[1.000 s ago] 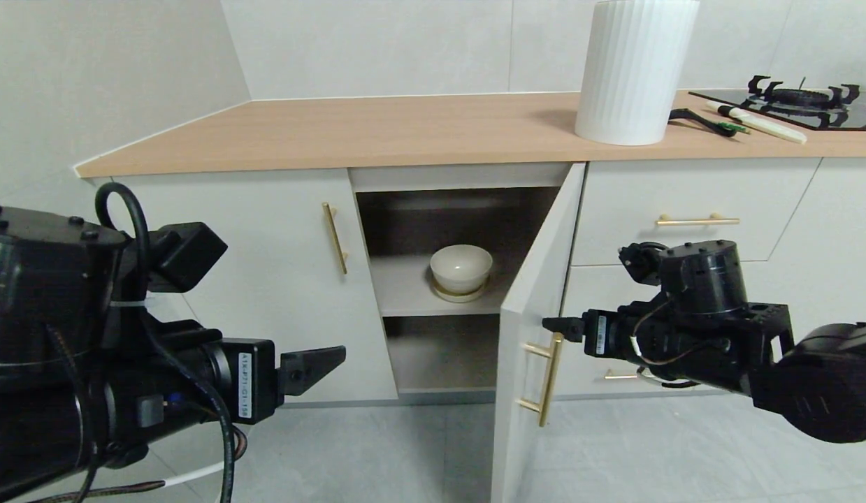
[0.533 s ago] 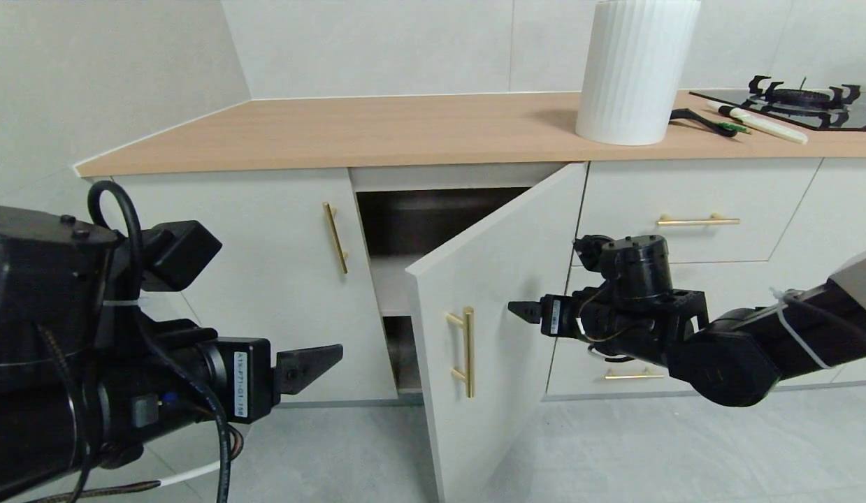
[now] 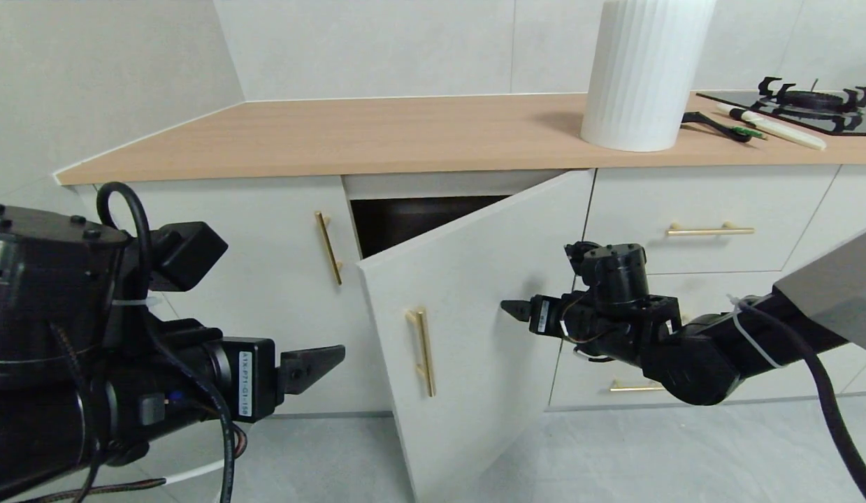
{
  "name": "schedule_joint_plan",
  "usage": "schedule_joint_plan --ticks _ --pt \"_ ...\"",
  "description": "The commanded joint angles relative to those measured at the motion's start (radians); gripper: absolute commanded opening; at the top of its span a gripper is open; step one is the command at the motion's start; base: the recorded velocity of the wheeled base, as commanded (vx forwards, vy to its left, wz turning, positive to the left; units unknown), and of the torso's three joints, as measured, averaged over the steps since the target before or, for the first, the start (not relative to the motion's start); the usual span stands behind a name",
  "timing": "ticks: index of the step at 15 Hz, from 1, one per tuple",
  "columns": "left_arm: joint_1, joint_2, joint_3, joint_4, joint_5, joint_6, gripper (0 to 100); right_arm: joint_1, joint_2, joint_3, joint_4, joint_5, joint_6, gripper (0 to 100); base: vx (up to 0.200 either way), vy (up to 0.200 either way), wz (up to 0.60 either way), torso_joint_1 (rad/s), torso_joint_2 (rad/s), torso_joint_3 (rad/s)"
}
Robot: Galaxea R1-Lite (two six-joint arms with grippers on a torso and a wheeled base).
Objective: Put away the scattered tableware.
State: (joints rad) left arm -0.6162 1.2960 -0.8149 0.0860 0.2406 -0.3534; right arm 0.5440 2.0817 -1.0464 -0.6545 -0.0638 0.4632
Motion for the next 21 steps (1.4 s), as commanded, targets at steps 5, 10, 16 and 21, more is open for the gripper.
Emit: schedule_joint_plan --ticks 5,10,16,21 --pt "0.001 0.016 0.003 -0.002 0.000 -0.001 100 -0.001 0.049 -0.053 -0.017 -0.042 0.041 100 0.000 0.000 0.00 0.000 0.00 0.000" --pt "0.000 0.016 0.003 -0.002 0.000 -0.001 100 -0.001 0.138 -0.182 -0.019 -0.174 0.100 100 0.000 0.000 0.00 0.000 0.00 0.000" --pt "0.000 0.016 0.005 0.000 0.000 -0.001 100 -0.006 0.190 -0.268 -0.017 -0.264 0.132 100 0.000 0.000 0.00 0.000 0.00 0.000" --pt "0.000 0.017 0.005 0.000 0.000 -0.001 100 -0.029 0.250 -0.350 -0.010 -0.355 0.132 100 0.000 0.000 0.00 0.000 0.00 0.000"
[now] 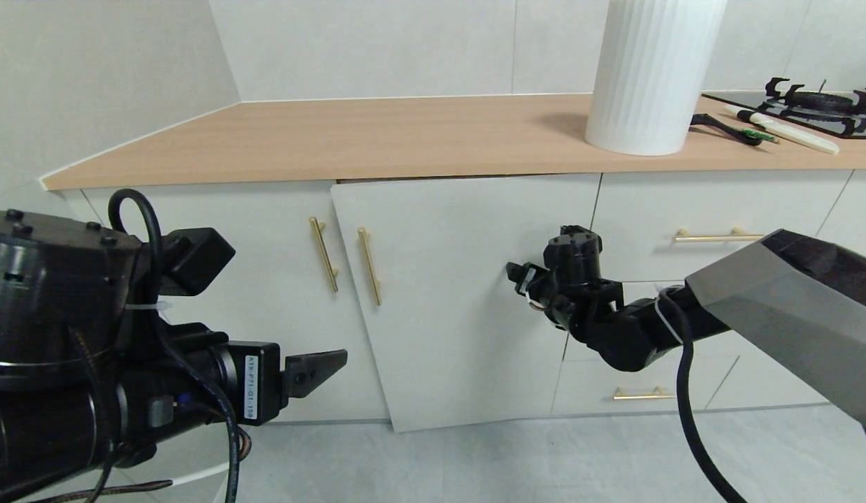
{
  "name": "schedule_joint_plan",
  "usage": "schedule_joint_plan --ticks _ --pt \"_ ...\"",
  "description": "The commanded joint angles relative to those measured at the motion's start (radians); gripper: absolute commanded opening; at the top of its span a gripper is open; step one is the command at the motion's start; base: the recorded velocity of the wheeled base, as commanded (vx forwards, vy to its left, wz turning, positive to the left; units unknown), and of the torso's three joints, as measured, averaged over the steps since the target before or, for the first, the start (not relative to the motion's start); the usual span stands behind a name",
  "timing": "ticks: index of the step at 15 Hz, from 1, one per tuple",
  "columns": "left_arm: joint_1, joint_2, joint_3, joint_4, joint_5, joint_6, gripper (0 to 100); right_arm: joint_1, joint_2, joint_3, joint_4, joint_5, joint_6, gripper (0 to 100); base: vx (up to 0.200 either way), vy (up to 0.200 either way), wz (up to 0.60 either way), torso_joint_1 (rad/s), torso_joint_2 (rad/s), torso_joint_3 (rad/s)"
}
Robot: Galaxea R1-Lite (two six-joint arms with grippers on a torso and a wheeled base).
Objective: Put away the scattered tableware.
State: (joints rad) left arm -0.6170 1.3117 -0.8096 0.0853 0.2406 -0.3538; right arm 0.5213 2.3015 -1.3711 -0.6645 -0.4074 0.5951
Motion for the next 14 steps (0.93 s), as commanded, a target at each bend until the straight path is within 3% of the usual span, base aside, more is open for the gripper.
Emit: schedule_joint_plan --ticks 1,6,9,13,14 --pt "0.000 0.001 0.000 0.001 0.000 0.001 100 -0.009 0.046 -0.048 0.002 -0.037 0.000 100 0.000 0.000 0.00 0.000 0.00 0.000" --pt "0.000 0.003 0.000 0.001 0.000 -0.001 100 -0.014 0.079 -0.103 0.002 -0.100 -0.001 100 0.000 0.000 0.00 0.000 0.00 0.000" --pt "0.000 0.003 0.001 0.001 0.000 -0.001 100 -0.010 0.027 -0.036 0.002 -0.080 -0.003 100 0.000 0.000 0.00 0.000 0.00 0.000" --pt "0.000 0.001 0.000 -0.001 -0.001 -0.001 100 0.002 -0.310 0.380 0.003 0.375 -0.052 100 0.000 0.000 0.00 0.000 0.00 0.000" --pt "0.000 0.001 0.000 -0.001 -0.001 -0.001 100 0.002 -0.352 0.428 0.003 0.424 -0.092 100 0.000 0.000 0.00 0.000 0.00 0.000"
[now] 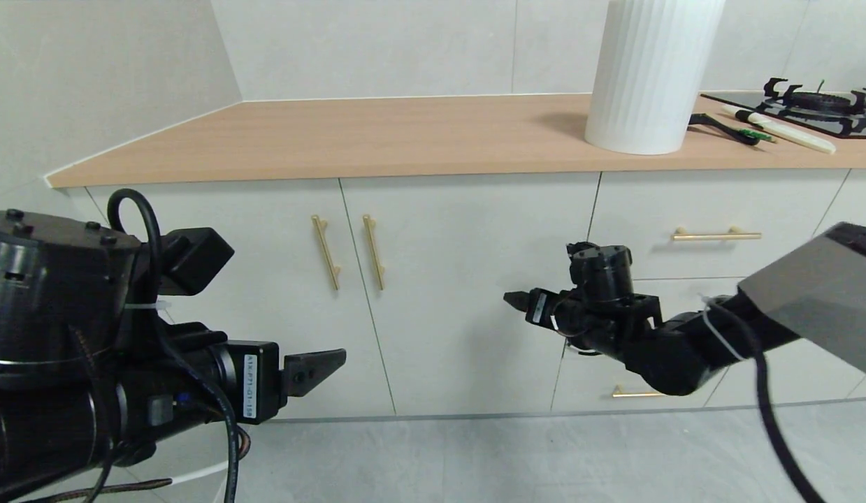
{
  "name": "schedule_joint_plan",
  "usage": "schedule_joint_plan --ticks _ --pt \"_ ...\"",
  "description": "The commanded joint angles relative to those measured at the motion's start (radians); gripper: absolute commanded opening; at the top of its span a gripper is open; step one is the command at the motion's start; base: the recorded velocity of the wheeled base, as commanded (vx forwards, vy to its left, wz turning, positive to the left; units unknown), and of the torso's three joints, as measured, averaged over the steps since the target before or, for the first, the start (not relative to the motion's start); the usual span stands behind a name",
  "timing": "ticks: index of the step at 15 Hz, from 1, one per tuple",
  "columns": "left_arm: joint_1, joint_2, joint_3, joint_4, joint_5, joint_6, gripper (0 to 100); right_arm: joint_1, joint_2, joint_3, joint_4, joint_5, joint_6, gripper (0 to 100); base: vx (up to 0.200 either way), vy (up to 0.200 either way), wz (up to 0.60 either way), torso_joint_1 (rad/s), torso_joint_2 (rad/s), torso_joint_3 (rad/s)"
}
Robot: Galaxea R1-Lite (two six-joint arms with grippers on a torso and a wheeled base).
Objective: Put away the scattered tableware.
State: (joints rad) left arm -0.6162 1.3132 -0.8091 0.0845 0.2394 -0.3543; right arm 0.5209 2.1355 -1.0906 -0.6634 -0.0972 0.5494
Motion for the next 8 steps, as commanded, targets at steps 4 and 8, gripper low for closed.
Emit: schedule_joint_plan --ticks 4,8 --pt "0.000 -0.022 0.001 0.000 0.001 0.001 100 -0.004 -0.327 0.244 0.007 0.106 -0.157 100 0.000 0.000 0.00 0.000 0.00 0.000" --pt "0.061 -0.106 -0.005 -0.012 0.001 0.044 100 -0.019 -0.556 0.313 0.050 -0.004 -0.273 100 0.000 0.000 0.00 0.000 0.00 0.000"
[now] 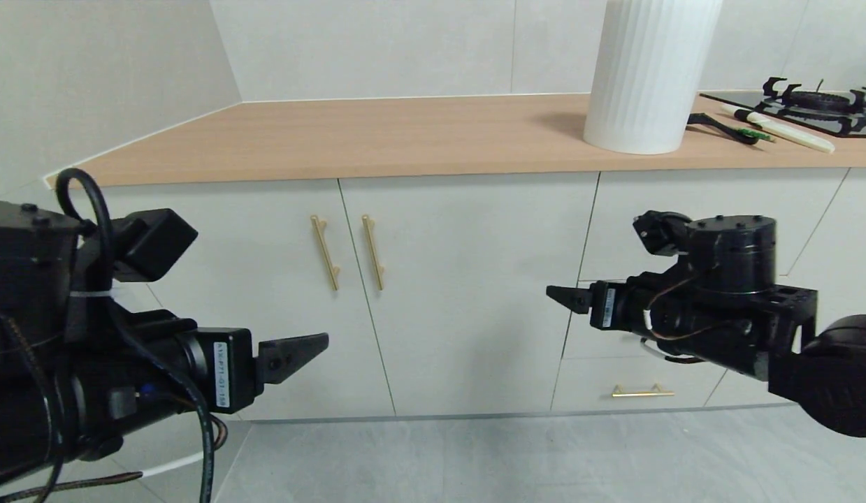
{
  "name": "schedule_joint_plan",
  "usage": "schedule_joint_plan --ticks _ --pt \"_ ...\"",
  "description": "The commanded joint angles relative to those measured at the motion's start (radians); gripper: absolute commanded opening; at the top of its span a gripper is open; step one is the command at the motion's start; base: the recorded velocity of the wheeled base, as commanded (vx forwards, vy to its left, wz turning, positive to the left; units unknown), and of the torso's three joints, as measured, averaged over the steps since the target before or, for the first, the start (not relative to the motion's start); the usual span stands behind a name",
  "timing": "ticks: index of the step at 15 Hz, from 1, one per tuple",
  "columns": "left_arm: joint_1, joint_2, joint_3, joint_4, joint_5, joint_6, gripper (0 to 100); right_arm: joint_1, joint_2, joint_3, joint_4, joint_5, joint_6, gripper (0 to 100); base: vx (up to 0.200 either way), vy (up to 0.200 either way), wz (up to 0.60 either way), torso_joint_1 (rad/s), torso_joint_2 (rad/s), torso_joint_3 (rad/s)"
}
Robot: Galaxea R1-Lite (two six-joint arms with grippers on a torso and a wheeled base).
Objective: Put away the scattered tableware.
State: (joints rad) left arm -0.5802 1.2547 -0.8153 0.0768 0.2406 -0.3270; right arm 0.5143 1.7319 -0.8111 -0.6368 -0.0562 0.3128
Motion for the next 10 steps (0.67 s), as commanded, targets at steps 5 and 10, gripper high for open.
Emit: schedule_joint_plan --ticks 5,10 --pt "0.082 -0.345 0.073 -0.014 0.002 0.039 100 -0.043 -0.483 0.170 0.100 -0.191 -0.119 100 0.000 0.000 0.00 0.000 0.00 0.000" --pt "0.249 -0.801 0.188 -0.003 0.002 0.304 100 -0.118 -1.009 0.337 0.330 -0.237 -0.279 100 0.000 0.000 0.00 0.000 0.00 0.000"
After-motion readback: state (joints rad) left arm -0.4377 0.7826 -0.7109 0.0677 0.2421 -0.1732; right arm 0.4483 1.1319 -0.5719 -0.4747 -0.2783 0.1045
